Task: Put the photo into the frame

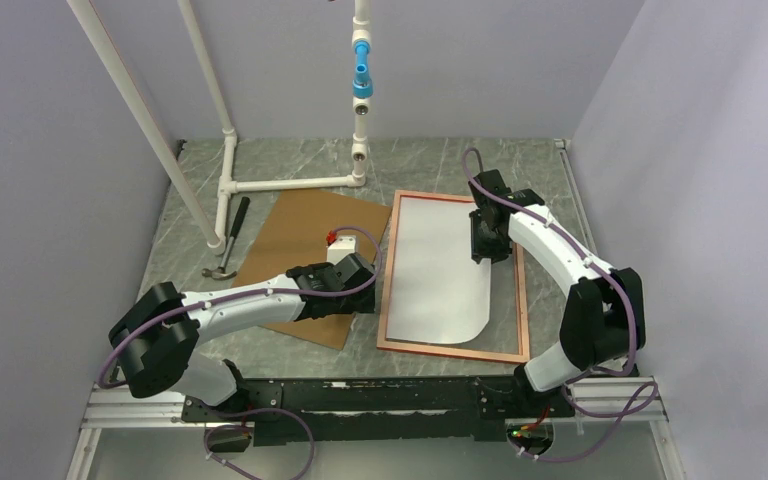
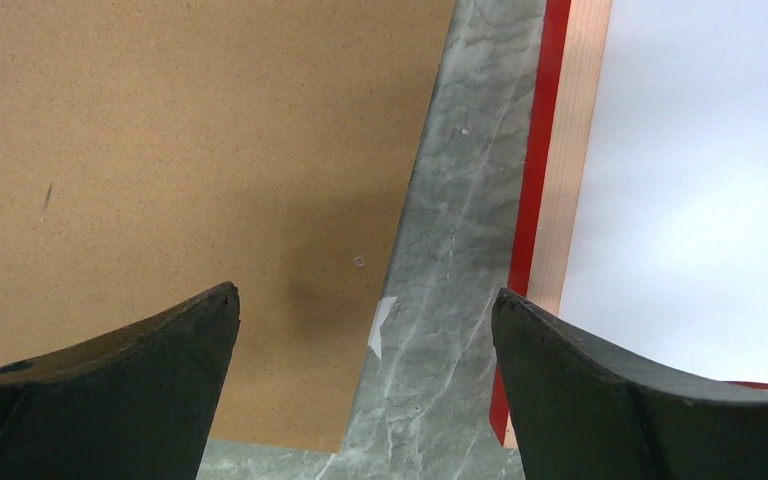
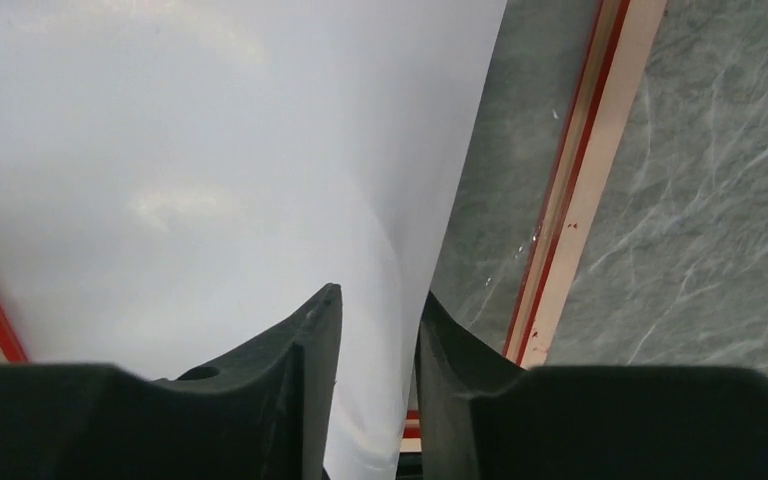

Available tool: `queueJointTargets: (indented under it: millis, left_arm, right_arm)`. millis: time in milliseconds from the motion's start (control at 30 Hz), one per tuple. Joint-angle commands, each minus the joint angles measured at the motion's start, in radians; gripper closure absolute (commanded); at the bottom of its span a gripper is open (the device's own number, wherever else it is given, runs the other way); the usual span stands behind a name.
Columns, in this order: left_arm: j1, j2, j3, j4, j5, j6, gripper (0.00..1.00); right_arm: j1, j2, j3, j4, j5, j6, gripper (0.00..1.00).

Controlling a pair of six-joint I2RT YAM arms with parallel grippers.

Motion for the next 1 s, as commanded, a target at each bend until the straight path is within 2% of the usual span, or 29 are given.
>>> queueJointTargets:
  millis: [0, 233, 533, 967]
  left_arm:
    - [0.003, 0.004, 0.034, -0.002, -0.006, 0.019, 0.01]
    - [0.003, 0.013, 0.041, -0.008, -0.005, 0.019, 0.01]
    - [0.011, 0.026, 0.046, 0.004, 0.024, 0.027, 0.01]
    - [0.041, 0.022, 0.019, 0.086, 0.130, 0.044, 0.01]
  right_arm:
    - [0.005, -0.050, 0.005, 0.042, 0.014, 0.008, 0.61]
    - [0.004, -0.056, 0.003, 0.045, 0.015, 0.003, 0.52]
    - [0.005, -0.091, -0.030, 0.061, 0.065, 0.005, 0.28]
    - [0.004, -0.113, -0.026, 0.053, 0.133, 0.006, 0.25]
